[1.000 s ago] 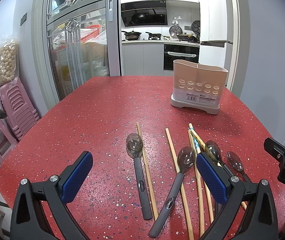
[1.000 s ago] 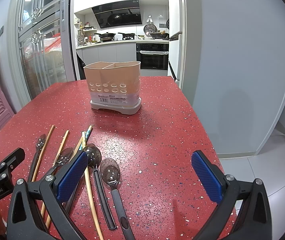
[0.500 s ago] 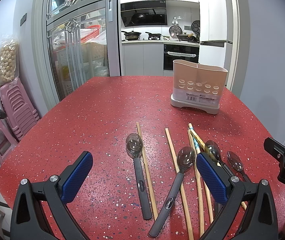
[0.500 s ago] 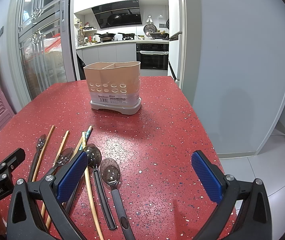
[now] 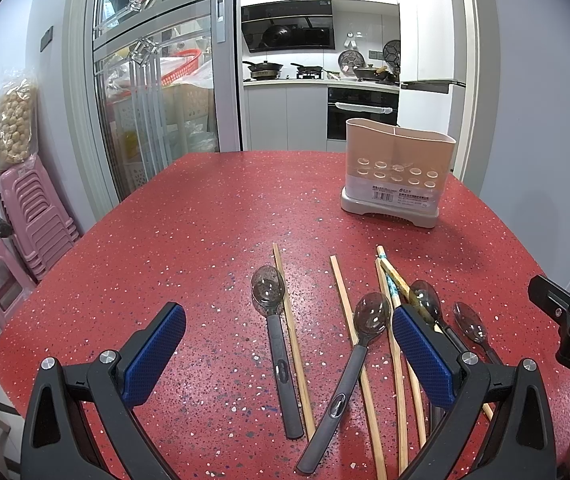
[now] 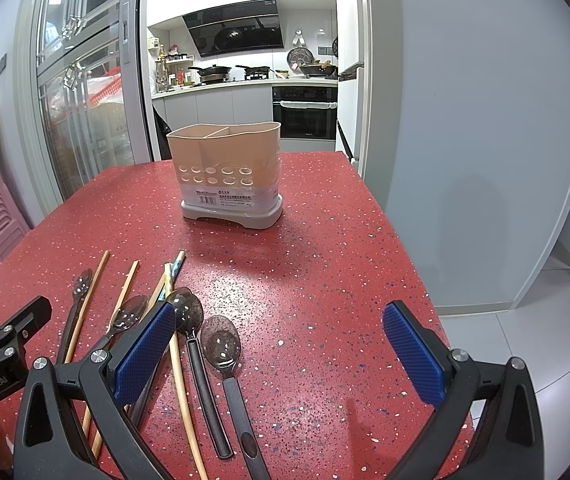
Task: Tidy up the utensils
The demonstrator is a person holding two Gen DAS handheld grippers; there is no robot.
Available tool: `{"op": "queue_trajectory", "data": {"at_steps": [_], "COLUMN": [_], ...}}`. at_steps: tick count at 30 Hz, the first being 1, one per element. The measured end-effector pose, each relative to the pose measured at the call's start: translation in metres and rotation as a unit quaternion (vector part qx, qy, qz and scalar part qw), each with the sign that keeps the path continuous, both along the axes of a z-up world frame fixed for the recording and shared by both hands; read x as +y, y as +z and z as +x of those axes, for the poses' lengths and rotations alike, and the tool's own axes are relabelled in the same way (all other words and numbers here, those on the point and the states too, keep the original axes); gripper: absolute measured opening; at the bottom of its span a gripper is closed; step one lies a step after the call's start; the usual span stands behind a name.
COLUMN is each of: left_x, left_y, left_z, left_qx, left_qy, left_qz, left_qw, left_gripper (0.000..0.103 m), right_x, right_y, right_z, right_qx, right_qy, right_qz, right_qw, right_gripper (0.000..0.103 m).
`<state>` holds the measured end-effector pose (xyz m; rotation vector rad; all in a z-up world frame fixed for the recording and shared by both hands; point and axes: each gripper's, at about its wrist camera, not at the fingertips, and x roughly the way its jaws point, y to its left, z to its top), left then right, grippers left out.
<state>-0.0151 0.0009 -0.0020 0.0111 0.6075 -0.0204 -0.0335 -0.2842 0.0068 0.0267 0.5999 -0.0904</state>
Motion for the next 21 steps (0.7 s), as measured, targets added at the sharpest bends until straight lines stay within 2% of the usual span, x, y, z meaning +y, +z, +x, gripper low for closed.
{"op": "queue_trajectory", "data": {"at_steps": [14,21], "left_x": [0.001,0.014], "left_y": [-0.006,-0.019], "left_z": [0.007,0.026], "left_qx": [0.014,0.058], "left_qy": [0.009,0.016], "left_qz": [0.007,0.009], "left_qw": [0.9998,0.9981], "left_gripper": [0.103,0.103], "right_x": [0.0,-0.008], "right_y": [-0.002,-0.008], "right_z": [0.002,0.014], "right_qx": [0.005,0.036], "right_qy": [0.003,0.016], "right_qz": [0.004,0.021], "right_qw": [1.0,0.999], "right_gripper": [0.103,0.103]}}
